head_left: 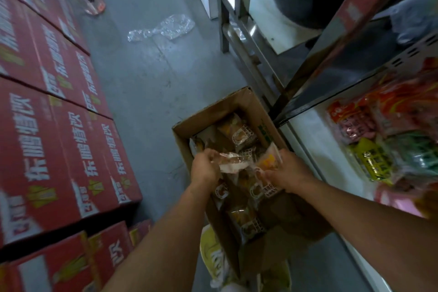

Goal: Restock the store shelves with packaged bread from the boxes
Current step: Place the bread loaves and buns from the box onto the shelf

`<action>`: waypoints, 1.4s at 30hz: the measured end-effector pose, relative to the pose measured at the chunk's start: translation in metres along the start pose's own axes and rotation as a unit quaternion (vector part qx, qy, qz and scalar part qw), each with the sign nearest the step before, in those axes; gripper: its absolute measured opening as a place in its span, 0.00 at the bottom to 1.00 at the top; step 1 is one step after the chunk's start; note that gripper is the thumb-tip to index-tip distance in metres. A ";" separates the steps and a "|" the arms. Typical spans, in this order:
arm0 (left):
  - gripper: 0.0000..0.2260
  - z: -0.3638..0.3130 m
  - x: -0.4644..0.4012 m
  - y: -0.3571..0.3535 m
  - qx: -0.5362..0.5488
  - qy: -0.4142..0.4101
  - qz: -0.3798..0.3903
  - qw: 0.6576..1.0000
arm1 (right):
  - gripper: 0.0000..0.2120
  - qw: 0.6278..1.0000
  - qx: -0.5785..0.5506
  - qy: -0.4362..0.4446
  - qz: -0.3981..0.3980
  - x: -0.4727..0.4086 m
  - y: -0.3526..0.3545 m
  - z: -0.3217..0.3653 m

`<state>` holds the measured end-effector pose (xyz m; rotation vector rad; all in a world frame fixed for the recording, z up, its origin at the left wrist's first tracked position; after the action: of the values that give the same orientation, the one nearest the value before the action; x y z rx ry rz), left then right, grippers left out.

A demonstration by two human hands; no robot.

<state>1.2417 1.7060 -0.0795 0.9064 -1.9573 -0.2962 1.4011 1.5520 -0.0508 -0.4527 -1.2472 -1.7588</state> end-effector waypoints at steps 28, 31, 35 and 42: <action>0.32 0.003 -0.081 -0.076 -0.012 -0.088 0.023 0.996 | 0.29 0.978 -0.202 -0.043 -0.023 -0.069 -0.054 -0.060; 0.30 0.003 -0.045 -0.062 0.097 -0.012 0.088 0.991 | 0.30 0.967 -0.248 -0.059 -0.025 -0.041 -0.041 -0.048; 0.24 -0.002 0.009 -0.031 0.165 0.079 0.103 0.978 | 0.26 0.952 -0.304 -0.046 0.001 0.006 -0.013 -0.015; 0.11 -0.050 0.111 0.045 0.349 0.122 0.091 0.925 | 0.13 0.931 -0.365 -0.002 0.024 0.109 0.066 0.052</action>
<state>1.2287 1.6674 0.0430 1.1222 -1.9049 0.6393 1.3885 1.5425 0.0857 -0.8958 -0.5288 -2.1442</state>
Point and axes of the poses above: each hand's wrist, its own x-axis away from the middle knuckle, its own y-axis out of the back of the hand, z = x × y, the point moved 6 cm from there along -x, towards the middle knuckle, and after that the axes turned 1 degree about -z, right-handed, at the moved point
